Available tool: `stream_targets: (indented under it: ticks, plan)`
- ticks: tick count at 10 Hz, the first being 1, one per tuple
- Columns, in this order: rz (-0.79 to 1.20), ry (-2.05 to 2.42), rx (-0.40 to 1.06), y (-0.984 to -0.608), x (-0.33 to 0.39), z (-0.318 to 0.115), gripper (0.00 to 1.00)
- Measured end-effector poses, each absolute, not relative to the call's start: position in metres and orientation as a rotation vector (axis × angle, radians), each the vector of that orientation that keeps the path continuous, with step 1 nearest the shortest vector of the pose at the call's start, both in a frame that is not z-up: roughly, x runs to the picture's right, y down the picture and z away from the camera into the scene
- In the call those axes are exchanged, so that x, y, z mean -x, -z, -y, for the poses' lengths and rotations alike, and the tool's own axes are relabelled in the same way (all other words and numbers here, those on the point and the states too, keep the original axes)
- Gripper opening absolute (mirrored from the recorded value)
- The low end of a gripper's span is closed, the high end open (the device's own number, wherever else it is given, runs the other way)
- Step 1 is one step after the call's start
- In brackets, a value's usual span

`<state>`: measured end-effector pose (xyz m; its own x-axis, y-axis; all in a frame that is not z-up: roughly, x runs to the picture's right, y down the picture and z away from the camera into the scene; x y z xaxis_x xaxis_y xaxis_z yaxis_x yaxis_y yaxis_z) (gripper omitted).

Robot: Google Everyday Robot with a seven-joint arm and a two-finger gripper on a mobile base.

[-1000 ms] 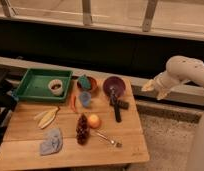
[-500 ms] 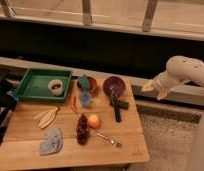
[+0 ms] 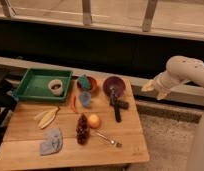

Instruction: Place brush in tray

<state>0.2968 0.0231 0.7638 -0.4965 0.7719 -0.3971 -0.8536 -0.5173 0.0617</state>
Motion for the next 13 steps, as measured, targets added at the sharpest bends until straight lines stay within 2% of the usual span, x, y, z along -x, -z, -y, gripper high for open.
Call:
stream_targets:
  ticks: [9,13]
  plan:
    - [-0.313,-2.058,0.378,-0.767,-0.294,-0.020,0.63]
    - [-0.315,-1.913,0.419,-0.790,-0.233,-0.026,0.63]
